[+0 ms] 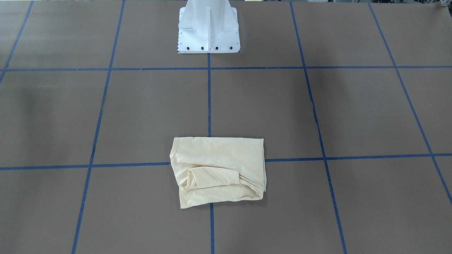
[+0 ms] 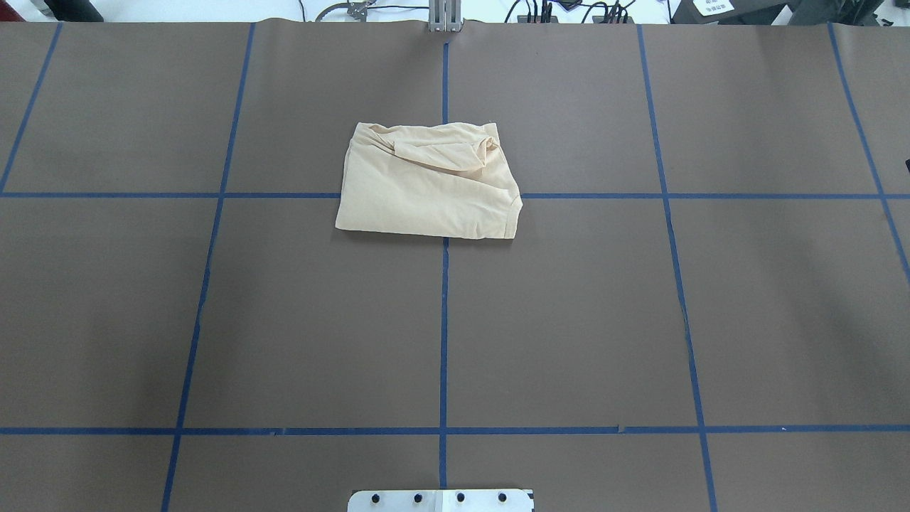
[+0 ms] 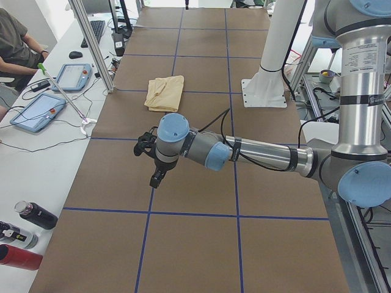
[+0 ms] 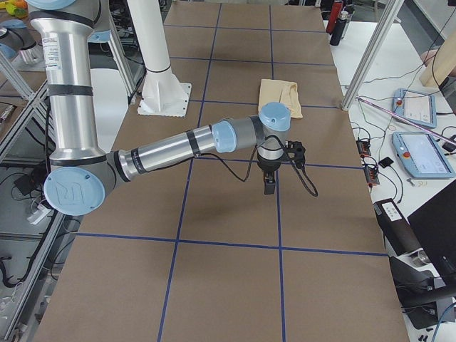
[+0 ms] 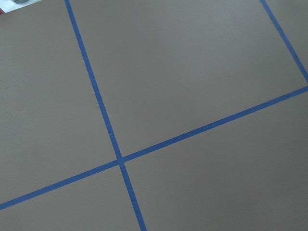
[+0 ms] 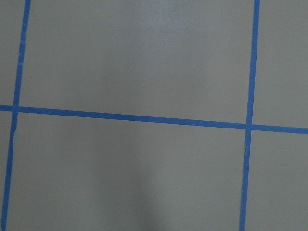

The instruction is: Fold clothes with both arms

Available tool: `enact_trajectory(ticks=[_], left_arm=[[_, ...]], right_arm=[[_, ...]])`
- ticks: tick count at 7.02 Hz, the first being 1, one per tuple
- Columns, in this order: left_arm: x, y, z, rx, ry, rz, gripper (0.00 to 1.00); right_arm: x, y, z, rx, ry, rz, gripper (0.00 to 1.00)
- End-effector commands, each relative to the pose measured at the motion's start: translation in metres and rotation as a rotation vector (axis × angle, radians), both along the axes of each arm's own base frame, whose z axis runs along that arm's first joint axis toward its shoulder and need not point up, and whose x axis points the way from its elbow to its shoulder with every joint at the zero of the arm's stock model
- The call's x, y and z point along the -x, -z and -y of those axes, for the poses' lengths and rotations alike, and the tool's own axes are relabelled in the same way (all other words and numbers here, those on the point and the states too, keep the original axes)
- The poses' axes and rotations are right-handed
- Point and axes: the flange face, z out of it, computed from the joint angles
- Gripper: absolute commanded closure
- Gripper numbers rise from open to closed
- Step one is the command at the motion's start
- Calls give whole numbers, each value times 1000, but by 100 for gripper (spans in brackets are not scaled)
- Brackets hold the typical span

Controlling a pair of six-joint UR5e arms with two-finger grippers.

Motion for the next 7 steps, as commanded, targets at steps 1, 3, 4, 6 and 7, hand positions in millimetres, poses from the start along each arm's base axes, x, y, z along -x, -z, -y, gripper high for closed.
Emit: enact_trajectory(ticks=[1, 3, 4, 6, 7], left_arm=[[0, 3, 0, -6, 0, -1, 0], [-1, 6, 1, -14, -1, -1, 0], [-1, 9, 3, -29, -1, -1, 0], [-1, 12, 4, -36, -1, -2, 0], [-2, 14, 4, -39, -2, -2, 0]], right_arm=[[0, 0, 0, 1, -1, 1, 0], [0, 1, 0, 2, -3, 1, 0], [0, -1, 0, 6, -4, -1, 0], [0, -1, 0, 6, -5, -1, 0], [1, -1, 0, 7, -4, -2, 0]])
